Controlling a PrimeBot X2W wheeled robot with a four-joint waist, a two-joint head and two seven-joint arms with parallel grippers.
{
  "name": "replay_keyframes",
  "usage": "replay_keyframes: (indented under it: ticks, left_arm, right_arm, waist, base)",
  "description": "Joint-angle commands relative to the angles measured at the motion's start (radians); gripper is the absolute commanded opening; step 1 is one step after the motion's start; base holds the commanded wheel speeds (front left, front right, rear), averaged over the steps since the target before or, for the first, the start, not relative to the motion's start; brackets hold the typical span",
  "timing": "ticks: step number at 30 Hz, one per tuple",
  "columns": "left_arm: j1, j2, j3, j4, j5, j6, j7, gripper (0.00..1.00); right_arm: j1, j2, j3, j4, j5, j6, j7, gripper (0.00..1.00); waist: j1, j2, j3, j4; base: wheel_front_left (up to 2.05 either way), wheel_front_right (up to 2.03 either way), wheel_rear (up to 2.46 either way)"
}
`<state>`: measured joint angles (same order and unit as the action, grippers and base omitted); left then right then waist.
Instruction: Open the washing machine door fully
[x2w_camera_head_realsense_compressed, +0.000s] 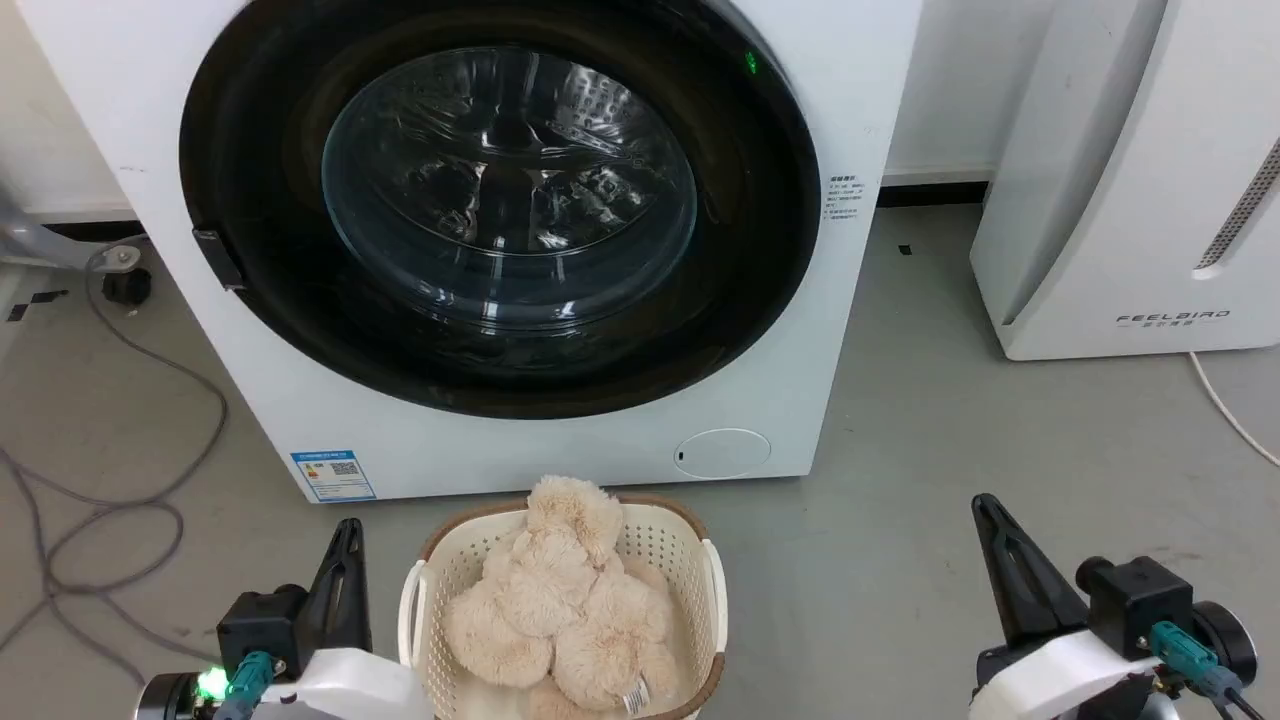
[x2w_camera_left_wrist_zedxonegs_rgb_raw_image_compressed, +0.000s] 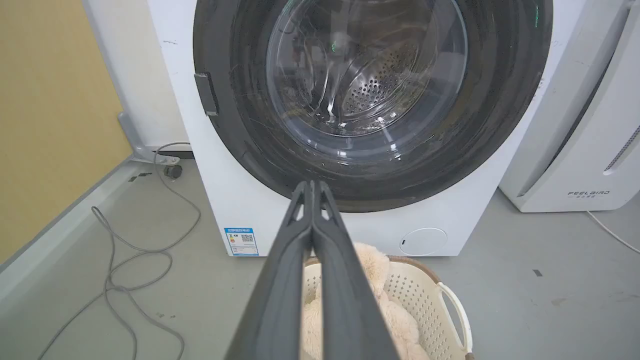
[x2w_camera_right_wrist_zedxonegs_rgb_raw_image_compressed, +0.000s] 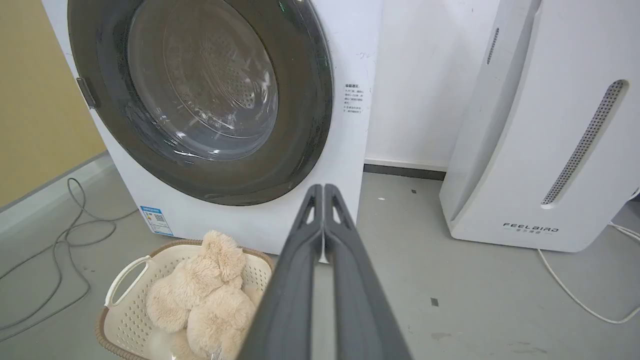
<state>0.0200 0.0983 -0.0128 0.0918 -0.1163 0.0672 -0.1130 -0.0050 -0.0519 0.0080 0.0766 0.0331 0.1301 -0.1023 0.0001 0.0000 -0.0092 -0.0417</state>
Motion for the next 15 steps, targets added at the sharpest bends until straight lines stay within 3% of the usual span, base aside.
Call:
replay_keyframes:
  ticks: [1, 15]
  left_arm:
    - [-0.011, -0.007, 0.004, -0.01, 0.009, -0.006, 0.007, 0.0]
    - [-0.013, -0.018, 0.007, -0.032, 0.038, -0.023, 0.035, 0.0]
  right_arm:
    - [0.003, 0.001, -0.002, -0.01, -0.003, 0.0, 0.005, 0.0]
    - [0.003, 0.001, -0.004, -0.028, -0.011, 0.0, 0.031, 0.0]
  waist:
    - [-0.0001, 0.0, 0.0, 0.001]
    - [-0.0001, 0.0, 0.003, 0.012]
  base:
    - [0.0, 0.0, 0.0]
    - [0.0, 0.0, 0.0]
